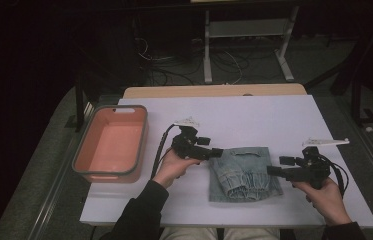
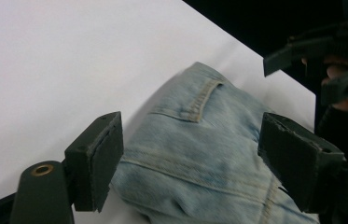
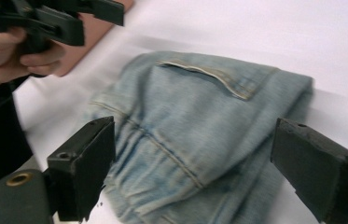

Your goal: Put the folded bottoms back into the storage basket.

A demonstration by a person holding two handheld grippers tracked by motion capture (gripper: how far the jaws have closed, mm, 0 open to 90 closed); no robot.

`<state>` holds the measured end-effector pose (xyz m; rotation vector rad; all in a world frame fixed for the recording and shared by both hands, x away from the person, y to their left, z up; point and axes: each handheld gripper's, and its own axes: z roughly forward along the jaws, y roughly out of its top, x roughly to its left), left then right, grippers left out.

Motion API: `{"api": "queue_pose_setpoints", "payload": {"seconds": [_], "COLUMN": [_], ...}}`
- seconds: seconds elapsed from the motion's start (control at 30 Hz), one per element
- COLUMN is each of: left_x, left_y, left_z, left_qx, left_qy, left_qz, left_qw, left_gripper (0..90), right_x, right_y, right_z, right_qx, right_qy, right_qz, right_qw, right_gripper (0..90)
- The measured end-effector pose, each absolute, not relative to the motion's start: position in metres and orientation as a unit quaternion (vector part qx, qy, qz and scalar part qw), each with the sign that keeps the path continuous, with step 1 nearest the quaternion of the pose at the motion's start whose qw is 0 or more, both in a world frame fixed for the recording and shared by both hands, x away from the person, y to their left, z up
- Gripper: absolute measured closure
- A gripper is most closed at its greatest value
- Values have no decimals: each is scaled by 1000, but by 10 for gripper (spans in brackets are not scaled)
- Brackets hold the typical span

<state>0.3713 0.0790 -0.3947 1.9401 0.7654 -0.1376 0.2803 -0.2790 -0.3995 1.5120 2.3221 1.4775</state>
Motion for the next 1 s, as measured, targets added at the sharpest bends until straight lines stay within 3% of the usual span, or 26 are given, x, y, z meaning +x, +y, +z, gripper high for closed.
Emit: {"api": "queue_pose_setpoints", "payload": {"seconds": [0.27, 1.0], "left_x": [381, 389], "left_y": [79, 81], "left_z": [-412, -446], "left_qx": [800, 819], "left_qy": [345, 375], "left_qz": [-69, -83], "left_qw": [486, 427], "left_gripper": [163, 168], "right_x": [277, 285], "right_y": [-279, -268], "right_z": [-409, -432], "right_qx": [504, 537], "right_qy": [732, 740], "right_qz": [457, 405], "right_qw": [9, 2], "right_gripper": [0, 0]}}
